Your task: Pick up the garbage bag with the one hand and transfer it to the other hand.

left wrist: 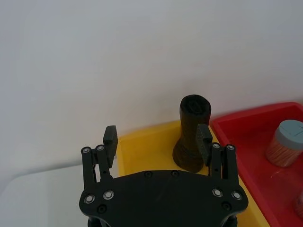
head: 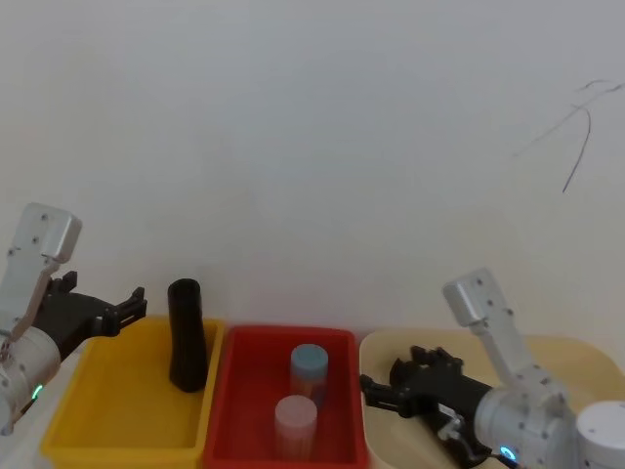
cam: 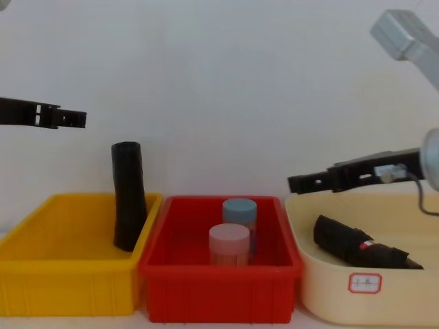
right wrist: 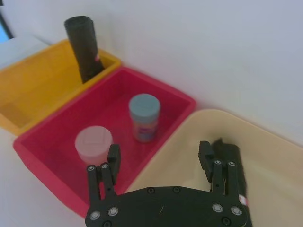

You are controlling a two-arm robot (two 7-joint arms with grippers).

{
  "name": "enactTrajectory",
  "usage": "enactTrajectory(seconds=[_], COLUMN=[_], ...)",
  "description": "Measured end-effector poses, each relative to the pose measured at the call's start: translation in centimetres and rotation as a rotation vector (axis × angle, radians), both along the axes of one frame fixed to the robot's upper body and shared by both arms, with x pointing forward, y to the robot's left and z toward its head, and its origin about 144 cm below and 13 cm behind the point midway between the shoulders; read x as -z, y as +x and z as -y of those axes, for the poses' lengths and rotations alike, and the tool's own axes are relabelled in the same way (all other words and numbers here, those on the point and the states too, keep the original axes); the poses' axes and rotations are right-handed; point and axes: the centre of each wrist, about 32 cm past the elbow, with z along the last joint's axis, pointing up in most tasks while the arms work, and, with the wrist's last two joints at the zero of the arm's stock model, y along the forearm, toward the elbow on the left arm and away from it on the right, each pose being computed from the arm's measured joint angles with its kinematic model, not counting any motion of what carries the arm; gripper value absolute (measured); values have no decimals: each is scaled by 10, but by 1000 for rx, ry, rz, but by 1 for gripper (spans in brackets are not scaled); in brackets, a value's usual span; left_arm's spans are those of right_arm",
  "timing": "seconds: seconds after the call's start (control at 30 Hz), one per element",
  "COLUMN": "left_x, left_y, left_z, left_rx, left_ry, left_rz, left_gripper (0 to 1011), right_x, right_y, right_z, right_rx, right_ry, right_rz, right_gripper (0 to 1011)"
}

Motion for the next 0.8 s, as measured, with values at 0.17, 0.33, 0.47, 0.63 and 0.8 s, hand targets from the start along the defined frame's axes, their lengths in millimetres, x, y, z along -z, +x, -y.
enactTrajectory(seconds=[0.17, 0.33, 0.47, 0.63, 0.8], left_x=[0, 0, 0, 0, 0], left_y=[0, 0, 0, 0, 0], left_z=[0, 0, 0, 0, 0], left_rx=[-1, -2, -3, -3, -4], left_ry=[0, 1, 2, 2, 2], left_rz=[-1, -1, -2, -2, -2], left_gripper=[1002, 1002, 1001, 1002, 1002], right_x=[-2, -2, -1, -2, -3], right_y=[11, 22, 28, 34, 37], right_z=[-13, -24, -30, -37, -44], right_rx=[-36, -64, -78, -103, -131], right_ry=[-9, -25, -47, -94, -154], right_rz=[-11, -28, -44, -73, -103], right_gripper=[1001, 1002, 1001, 1001, 1001])
